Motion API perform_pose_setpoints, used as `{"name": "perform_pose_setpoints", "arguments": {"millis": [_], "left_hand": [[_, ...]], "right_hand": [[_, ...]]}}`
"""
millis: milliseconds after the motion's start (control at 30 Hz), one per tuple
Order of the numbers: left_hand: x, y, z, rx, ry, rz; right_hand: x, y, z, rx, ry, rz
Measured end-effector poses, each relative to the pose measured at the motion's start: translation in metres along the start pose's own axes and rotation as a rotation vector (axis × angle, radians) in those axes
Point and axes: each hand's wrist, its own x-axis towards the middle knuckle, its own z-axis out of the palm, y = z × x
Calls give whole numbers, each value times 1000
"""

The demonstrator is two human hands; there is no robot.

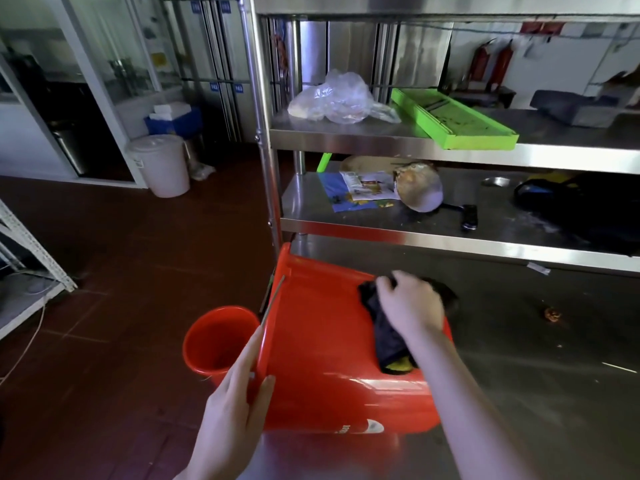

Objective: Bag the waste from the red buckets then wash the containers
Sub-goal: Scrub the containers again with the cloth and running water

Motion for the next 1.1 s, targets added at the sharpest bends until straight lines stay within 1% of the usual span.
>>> {"name": "perform_pose_setpoints", "arguments": {"millis": [133,200,267,333,367,433,500,533,567,633,700,733,767,800,900,967,1033,1100], "left_hand": [[-6,-5,-10,-46,-50,25],[-4,-2,-22,-91,-67,-6],[16,12,-32,-85,-20,-80],[54,29,-28,-33,31,-172],[75,37,-20,21,6,-226],[110,59,-1,174,-116,-308],[125,70,11,287,-148,-304],[124,72,13,288,-144,-291],[119,72,13,242,-147,-275],[103,70,9,112,-138,-234],[85,67,8,114,-96,-175],[77,64,8,142,-75,-152],[71,61,8,150,-52,-136],[65,58,8,133,-36,-122],[55,48,8,63,-29,-72],[51,38,4,10,-16,-69],[47,29,-2,-28,-13,-93],[42,24,-4,-35,-13,-98]], "right_hand": [[-44,-72,23,104,1,-422],[-69,-83,30,157,52,-558],[-87,-78,31,199,54,-593],[-96,-69,33,196,58,-621],[-100,-65,33,197,62,-635],[-103,-59,29,220,66,-647],[-95,-42,22,225,79,-603],[-87,-28,18,223,95,-542],[-76,-10,13,219,109,-448],[-52,31,-3,202,103,-194],[-33,59,-18,155,67,33],[-28,60,-20,109,50,67],[-27,52,-17,75,49,26],[-31,37,-10,70,54,-73],[-60,-32,17,151,33,-457],[-81,-67,31,187,-15,-639],[-89,-75,34,228,-58,-712],[-87,-58,31,258,-41,-699]]}}
